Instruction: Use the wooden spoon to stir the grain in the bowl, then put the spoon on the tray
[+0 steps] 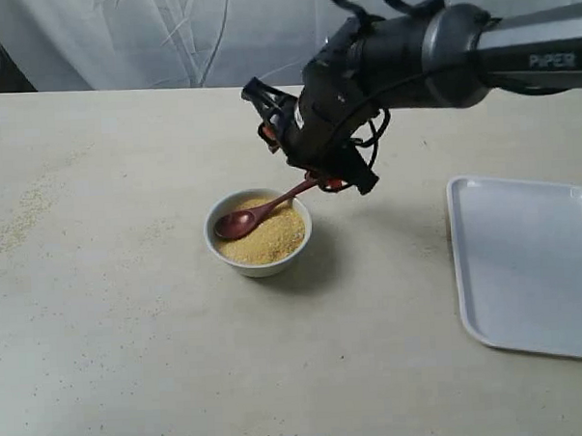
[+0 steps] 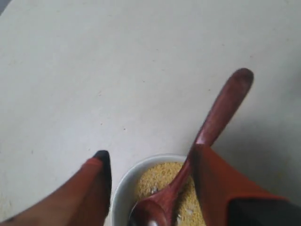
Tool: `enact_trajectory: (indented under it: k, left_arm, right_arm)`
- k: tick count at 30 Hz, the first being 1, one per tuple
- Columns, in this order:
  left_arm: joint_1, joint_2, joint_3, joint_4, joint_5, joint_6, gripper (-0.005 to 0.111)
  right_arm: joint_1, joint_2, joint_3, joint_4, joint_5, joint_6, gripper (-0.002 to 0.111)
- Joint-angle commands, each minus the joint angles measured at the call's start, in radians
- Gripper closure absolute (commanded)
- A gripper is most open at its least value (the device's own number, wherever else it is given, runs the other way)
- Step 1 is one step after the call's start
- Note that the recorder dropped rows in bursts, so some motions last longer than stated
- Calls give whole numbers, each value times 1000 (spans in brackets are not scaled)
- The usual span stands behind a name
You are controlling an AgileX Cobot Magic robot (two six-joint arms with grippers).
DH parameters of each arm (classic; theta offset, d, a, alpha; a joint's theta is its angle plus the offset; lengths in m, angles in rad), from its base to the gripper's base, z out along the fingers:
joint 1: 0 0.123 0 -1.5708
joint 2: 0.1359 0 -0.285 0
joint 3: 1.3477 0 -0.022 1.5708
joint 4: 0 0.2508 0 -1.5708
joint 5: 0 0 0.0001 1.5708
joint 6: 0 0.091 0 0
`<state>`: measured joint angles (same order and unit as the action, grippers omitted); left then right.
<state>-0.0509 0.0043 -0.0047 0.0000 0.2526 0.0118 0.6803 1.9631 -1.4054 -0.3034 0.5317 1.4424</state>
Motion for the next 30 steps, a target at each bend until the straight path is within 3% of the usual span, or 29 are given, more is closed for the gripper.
enact_trajectory:
  k: [1, 3, 7, 11, 12, 13, 17, 23, 30]
  left_arm:
    - [-2, -4, 5, 0, -13, -1, 107]
    - [-2, -4, 5, 0, -13, -1, 107]
    - [-2, -4, 5, 0, -13, -1, 107]
    - [-2, -4, 5, 0, -13, -1, 107]
    - [-2, -4, 5, 0, -13, -1, 107]
    - [-2, -4, 5, 0, -13, -1, 107]
    - [-2, -4, 5, 0, -13, -1, 107]
    - [-2, -4, 5, 0, -15, -1, 107]
    - [-2, -4, 5, 0, -15, -1, 107]
  right_arm:
    - [-47, -102, -2, 206, 19, -635, 81]
    - [-86, -136, -2, 328, 100, -959, 109]
    - [-236, -137, -4, 598, 374, -1473, 109]
    - [-477, -121, 31, 1214, 689, -2021, 109]
    - [-532, -129, 83, 1432, 689, -2148, 109]
    - [-547, -140, 133, 1537, 688, -2232, 109]
    - [-517, -222, 426, 2048, 449, -2659, 109]
    - [-314, -272, 593, 2048, -113, -2675, 109]
    - [-221, -249, 551, 2048, -242, -2612, 109]
